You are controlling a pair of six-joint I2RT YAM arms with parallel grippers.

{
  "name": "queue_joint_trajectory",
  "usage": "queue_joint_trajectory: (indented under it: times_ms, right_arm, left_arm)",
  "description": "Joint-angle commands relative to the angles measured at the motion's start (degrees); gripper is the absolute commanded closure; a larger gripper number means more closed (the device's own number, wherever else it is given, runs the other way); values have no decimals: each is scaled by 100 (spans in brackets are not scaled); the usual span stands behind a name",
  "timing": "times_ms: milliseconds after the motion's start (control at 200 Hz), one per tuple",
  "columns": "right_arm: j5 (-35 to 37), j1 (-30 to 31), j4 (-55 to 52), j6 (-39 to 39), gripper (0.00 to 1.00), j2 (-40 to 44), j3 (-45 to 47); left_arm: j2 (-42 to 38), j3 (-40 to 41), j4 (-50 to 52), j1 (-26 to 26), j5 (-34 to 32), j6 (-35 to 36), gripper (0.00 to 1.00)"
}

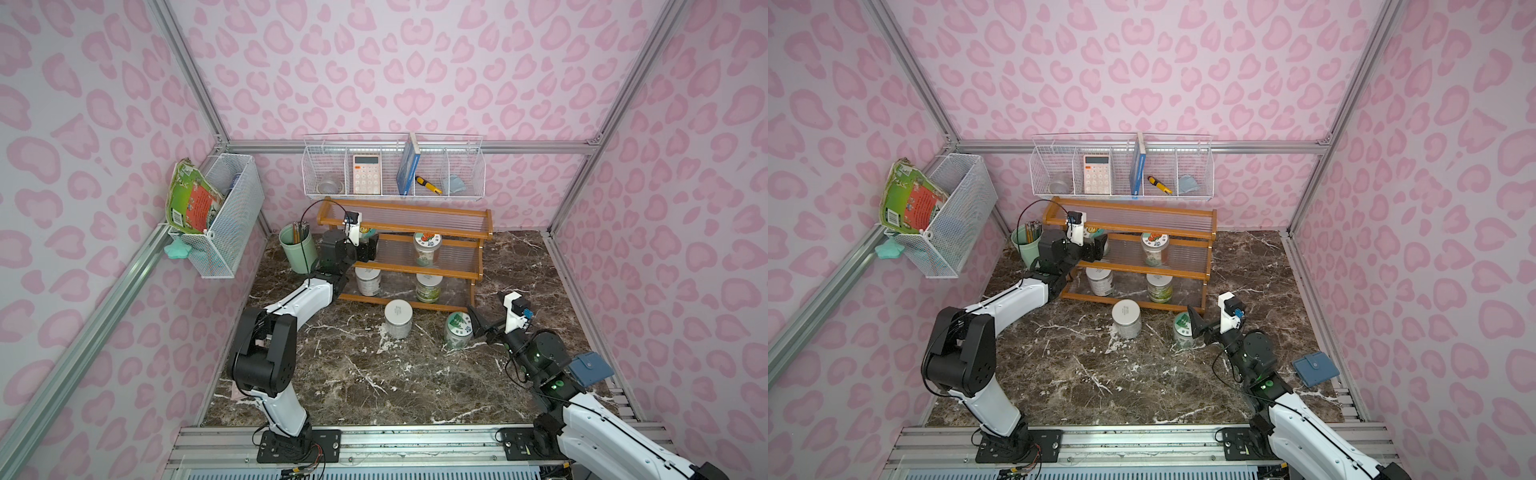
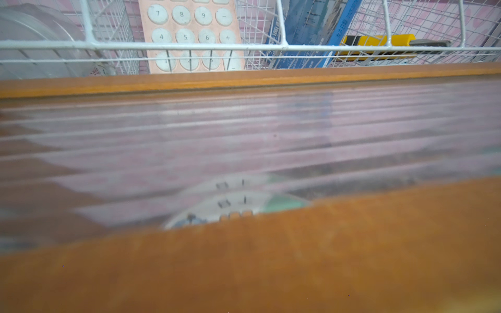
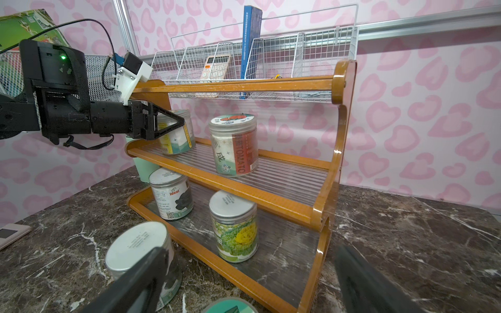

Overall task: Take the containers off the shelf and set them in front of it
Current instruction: 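Pick up a container from the shelf, then place the container at the center of the board.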

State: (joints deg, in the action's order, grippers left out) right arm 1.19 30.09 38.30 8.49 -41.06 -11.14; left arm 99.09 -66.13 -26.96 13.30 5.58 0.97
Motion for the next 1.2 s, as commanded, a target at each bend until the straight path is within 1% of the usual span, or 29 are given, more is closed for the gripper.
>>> queue_joint_trajectory:
  times_ms: [0,261,526,681,757,892,1022,1198]
  right_arm:
    - [-24,-12,37,-42,1,28,-66]
    - [-88,-12,28,28,1,63,-87]
    - [-161,-12,-97,135,1,259,-130]
    - [-250,-7,-218,179,1,425,-148]
    - [-310,4,-270,204,1,469,-143]
    - [-370,24,-314,232,1,520,-156]
    - [-414,58,-341,232,1,508,-211]
    - [-418,85,-420,189,1,537,-267]
  left_arm:
    - [-196,37,-117,10,58,-27,25]
    - [-991,490,159,156,12,26,25]
    - [-1930,1464,500,329,-375,-204,25]
    - [-2659,1813,1095,593,-675,-255,25]
    - [-3029,1951,1439,800,-917,-255,25]
    - [-3632,2369,1705,1205,-1457,-308,25]
    - [-4002,2809,1821,1322,-1768,-489,26]
    - [-4296,3246,1858,1332,-2114,-710,26]
